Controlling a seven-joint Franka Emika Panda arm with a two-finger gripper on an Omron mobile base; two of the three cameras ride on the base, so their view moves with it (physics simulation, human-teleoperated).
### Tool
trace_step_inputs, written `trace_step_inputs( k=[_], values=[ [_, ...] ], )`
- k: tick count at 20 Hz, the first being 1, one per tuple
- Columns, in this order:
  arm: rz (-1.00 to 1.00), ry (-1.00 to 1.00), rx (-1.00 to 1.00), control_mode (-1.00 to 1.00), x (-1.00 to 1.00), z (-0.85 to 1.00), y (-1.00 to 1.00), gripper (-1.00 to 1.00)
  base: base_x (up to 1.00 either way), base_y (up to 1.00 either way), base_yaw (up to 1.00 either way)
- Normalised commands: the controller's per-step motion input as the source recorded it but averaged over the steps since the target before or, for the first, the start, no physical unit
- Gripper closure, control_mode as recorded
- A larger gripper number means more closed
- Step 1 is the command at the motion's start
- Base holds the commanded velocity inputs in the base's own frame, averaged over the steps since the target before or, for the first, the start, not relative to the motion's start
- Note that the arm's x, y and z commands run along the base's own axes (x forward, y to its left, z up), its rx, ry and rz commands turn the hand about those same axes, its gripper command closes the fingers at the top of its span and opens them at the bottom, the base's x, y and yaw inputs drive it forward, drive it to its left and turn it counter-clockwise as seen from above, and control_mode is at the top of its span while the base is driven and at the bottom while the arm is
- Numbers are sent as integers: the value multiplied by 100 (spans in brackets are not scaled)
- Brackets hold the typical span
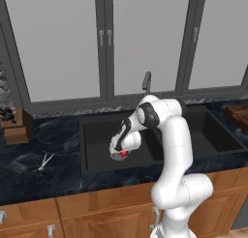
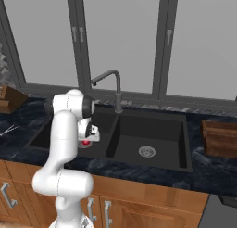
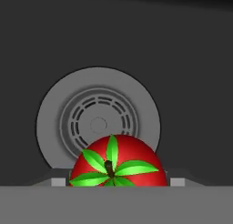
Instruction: Pick up all produce items and place them in the sink. Turn on the sink faucet to wash them. Then turn the sink off and put them in the tray.
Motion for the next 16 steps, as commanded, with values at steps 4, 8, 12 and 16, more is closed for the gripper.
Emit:
trace_step_inputs(
  k=[4,8,12,16],
  values=[
    [-2,0,4,-100,0,69,0,-100,0,0,0],
    [-5,0,2,-100,-16,75,-5,-100,0,0,0],
    [-14,0,4,-100,-65,100,-25,-100,0,0,0],
    [-21,0,7,-100,-73,100,-43,-100,0,0,0]
  ],
)
